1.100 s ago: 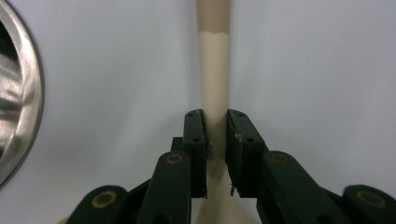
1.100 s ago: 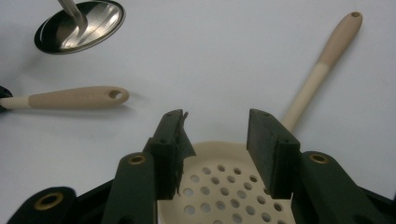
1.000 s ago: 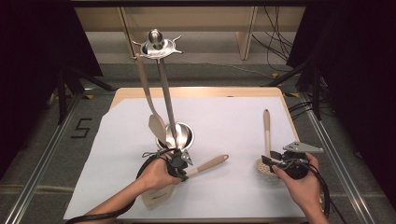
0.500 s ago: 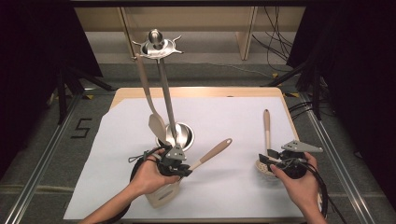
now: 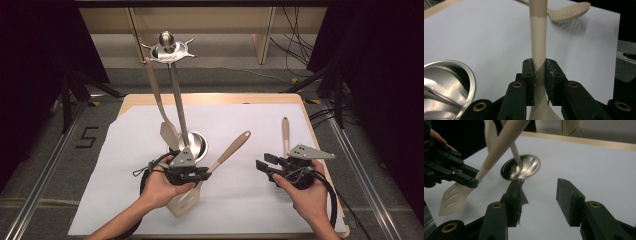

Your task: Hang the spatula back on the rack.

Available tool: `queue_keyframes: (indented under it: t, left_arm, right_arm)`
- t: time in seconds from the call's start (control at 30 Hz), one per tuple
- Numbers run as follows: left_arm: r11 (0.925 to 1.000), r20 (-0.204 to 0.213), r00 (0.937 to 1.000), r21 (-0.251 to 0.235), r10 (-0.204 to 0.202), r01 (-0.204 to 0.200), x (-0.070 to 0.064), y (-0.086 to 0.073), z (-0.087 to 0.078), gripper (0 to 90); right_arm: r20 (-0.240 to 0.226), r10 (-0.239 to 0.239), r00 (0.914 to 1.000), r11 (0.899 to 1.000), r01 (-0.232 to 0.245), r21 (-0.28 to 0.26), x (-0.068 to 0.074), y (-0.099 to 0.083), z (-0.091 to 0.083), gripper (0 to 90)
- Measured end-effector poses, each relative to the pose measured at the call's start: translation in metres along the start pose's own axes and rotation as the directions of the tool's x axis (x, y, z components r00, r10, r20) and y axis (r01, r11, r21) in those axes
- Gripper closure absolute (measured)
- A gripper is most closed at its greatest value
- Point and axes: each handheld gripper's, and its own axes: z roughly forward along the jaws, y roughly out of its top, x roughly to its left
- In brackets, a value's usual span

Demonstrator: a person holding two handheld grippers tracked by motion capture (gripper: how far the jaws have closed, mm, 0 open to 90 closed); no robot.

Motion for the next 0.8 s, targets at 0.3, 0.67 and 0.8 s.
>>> queue_keyframes:
  t: [0.3,0.67,0.8]
  left_arm:
    - [0.9971,-0.003,0.9999,-0.075,-0.013,0.013,-0.001,0.011,0.0,77.8]
    - [0.9921,-0.022,0.9997,-0.125,0.008,-0.01,-0.008,0.022,-0.002,77.8]
    - [0.9904,-0.024,0.9995,-0.136,0.022,-0.025,-0.01,0.024,-0.002,77.8]
  right_arm:
    - [-0.04,-0.027,0.9989,0.999,0.025,-0.045,0.015,0.017,0.012,56.4]
    - [-0.073,-0.044,0.9964,0.994,0.037,-0.099,0.035,0.036,0.019,54.7]
    - [-0.071,-0.048,0.9963,0.992,0.039,-0.118,0.039,0.041,0.02,54.5]
